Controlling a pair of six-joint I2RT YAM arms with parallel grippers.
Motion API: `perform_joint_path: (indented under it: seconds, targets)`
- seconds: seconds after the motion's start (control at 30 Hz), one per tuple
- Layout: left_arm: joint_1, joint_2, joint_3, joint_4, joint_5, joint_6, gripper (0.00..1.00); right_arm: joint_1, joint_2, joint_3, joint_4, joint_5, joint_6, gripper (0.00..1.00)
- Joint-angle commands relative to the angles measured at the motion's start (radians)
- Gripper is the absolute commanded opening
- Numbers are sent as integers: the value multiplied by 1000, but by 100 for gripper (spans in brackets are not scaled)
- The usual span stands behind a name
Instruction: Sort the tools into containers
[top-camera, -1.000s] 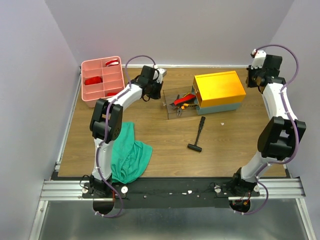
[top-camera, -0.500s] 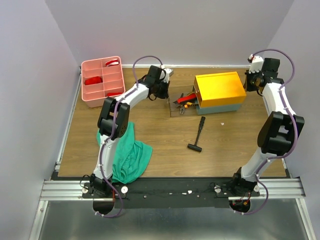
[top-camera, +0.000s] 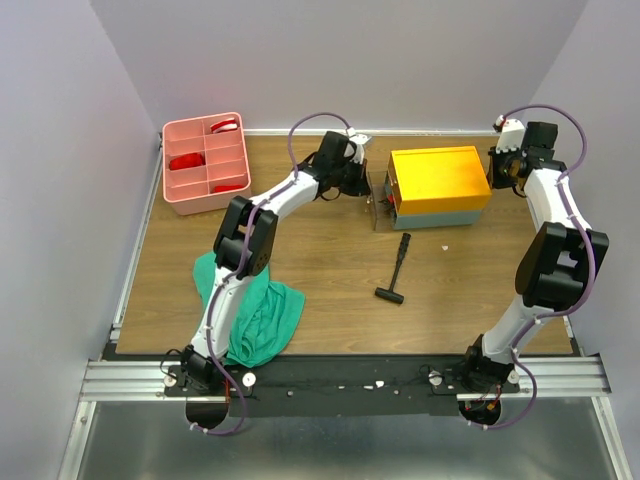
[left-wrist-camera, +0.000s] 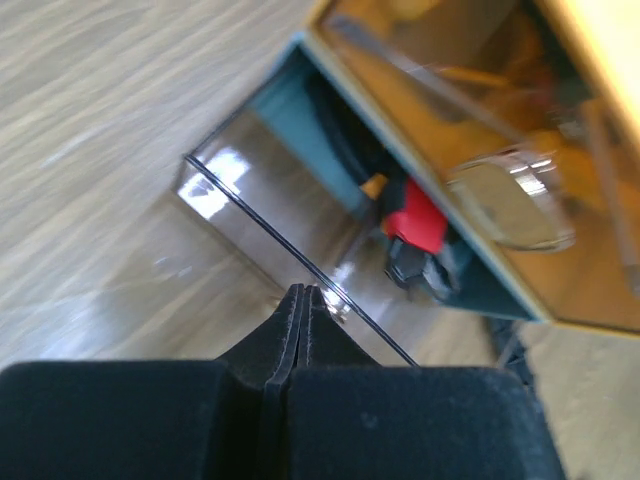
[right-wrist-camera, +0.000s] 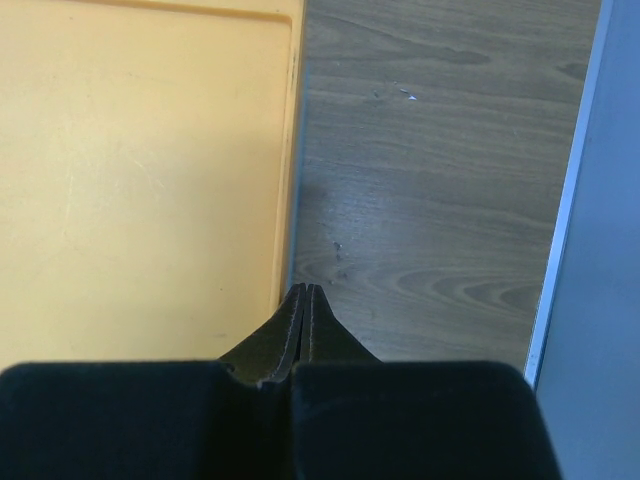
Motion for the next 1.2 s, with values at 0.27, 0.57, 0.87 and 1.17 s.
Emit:
perform_joint_path:
  seconds: [0.27, 0.57, 0.87, 1.17]
  targets:
    - [-65, 128, 62, 262, 270, -246, 7, 45, 24, -29, -93, -95, 8, 4]
    - [-67, 130, 4, 375, 346, -354, 29, 48, 1, -43, -100, -67, -3, 5]
    - [51, -193, -329, 182, 97, -214, 53, 48, -152, -71, -47, 137, 11, 67]
    - [127, -439, -599, 88, 22, -96, 60, 48, -307, -106, -193, -173, -79, 76]
